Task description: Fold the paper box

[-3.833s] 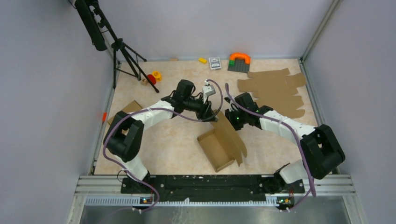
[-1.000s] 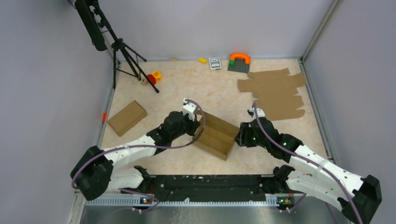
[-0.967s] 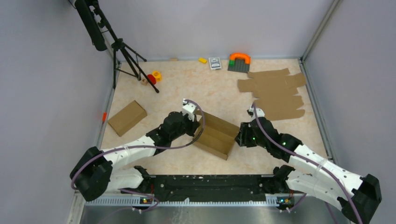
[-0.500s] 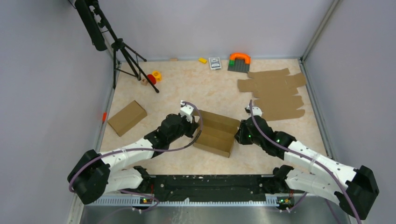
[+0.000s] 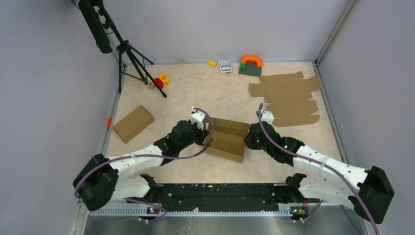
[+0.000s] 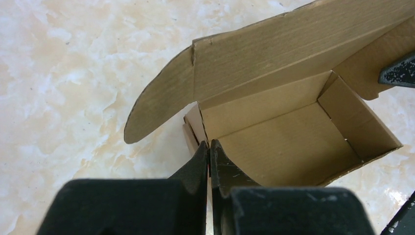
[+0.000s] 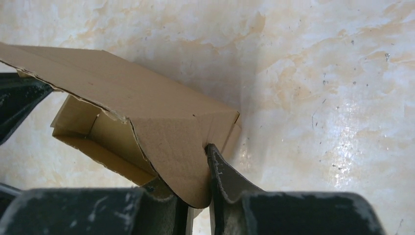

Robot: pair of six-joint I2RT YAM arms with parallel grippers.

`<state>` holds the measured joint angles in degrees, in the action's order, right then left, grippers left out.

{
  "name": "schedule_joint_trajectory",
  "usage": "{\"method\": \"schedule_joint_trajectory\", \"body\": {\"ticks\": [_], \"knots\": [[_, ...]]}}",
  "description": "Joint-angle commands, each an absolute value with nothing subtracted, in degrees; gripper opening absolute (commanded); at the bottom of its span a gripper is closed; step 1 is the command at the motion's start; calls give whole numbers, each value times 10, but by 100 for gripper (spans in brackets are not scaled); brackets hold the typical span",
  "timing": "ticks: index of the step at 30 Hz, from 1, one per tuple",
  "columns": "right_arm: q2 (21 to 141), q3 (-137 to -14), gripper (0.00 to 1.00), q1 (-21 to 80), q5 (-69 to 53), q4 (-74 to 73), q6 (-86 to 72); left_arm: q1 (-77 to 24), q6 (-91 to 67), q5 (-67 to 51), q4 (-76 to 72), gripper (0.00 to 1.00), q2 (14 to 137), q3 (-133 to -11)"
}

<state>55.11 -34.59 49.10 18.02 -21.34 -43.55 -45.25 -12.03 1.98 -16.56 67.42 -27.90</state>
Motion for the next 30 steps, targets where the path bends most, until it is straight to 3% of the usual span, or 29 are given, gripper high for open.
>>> {"method": "schedule_joint_trajectory", "body": {"ticks": [1,13,30], "knots": [[569,-386,13,506,194,-143,-466,-466,-119,-5,-165,0,700,-293],[607,-427,18,507,185,-170,-487,-481,-120,35,-144,0,657,-288],[558,-329,20,511,221,-158,-474,-488,-129,43,-132,0,671,-292]]}}
